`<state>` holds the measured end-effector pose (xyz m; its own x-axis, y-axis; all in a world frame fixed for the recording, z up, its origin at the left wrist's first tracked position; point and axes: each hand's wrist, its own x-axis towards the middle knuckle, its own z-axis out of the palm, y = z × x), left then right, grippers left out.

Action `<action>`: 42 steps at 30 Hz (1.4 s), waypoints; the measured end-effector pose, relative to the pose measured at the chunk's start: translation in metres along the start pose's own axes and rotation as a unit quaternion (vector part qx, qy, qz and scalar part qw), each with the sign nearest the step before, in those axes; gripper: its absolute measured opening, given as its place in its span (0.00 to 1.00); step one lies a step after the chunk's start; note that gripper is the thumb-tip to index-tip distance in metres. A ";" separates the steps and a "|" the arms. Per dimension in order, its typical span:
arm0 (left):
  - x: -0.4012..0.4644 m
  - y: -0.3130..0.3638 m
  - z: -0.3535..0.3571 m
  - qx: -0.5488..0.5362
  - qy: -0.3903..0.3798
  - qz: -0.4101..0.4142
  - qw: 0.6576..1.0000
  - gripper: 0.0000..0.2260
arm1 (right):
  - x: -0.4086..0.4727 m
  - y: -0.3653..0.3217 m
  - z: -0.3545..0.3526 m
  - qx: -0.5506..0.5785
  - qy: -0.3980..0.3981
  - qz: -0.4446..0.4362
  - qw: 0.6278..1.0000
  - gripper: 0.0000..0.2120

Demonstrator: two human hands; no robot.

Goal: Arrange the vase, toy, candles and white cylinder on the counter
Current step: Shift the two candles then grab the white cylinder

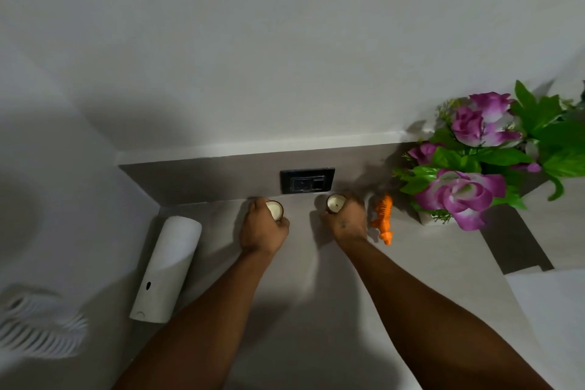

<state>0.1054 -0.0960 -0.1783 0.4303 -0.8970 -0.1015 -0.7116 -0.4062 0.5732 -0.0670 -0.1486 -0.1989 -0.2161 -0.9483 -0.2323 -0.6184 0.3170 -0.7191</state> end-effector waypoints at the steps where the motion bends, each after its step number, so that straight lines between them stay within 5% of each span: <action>1: 0.002 -0.001 0.001 -0.005 -0.001 -0.005 1.000 0.21 | 0.002 0.000 0.000 -0.005 -0.001 0.000 1.000 0.23; 8: 0.002 -0.007 0.003 -0.002 0.006 0.013 1.000 0.22 | 0.005 0.009 0.001 -0.005 -0.006 0.021 1.000 0.24; 11: -0.010 -0.025 0.006 -0.018 -0.011 0.001 1.000 0.30 | -0.026 0.026 0.001 0.042 0.001 0.044 0.998 0.22; 14: -0.036 -0.054 0.012 0.040 -0.019 0.023 0.999 0.32 | -0.085 0.045 0.011 0.028 -0.047 -0.081 0.995 0.17; 18: -0.091 -0.100 0.014 0.134 0.016 0.088 0.987 0.28 | -0.139 0.051 0.037 -0.138 -0.091 -0.278 0.946 0.23; 23: -0.129 -0.136 0.006 0.157 0.022 0.119 0.980 0.30 | -0.159 0.066 0.055 -0.301 -0.121 -0.329 0.887 0.34; 29: -0.144 -0.138 -0.022 0.148 0.097 0.079 0.981 0.34 | -0.154 0.068 0.060 -0.336 -0.137 -0.315 0.877 0.37; 34: -0.127 -0.158 -0.077 0.141 0.200 -0.070 0.967 0.40 | -0.155 0.068 0.057 -0.320 -0.126 -0.328 0.880 0.36; 39: -0.123 -0.185 -0.097 0.095 0.124 -0.093 0.983 0.40 | -0.153 0.070 0.057 -0.314 -0.137 -0.331 0.879 0.37; 42: -0.124 -0.175 -0.097 0.085 0.149 -0.076 0.982 0.35 | -0.150 0.073 0.059 -0.312 -0.124 -0.333 0.881 0.36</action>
<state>0.2302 0.1029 -0.1869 0.6640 -0.7433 0.0819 -0.6981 -0.5769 0.4241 -0.0353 0.0166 -0.2553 0.4754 -0.8754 -0.0871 -0.8575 -0.4390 -0.2682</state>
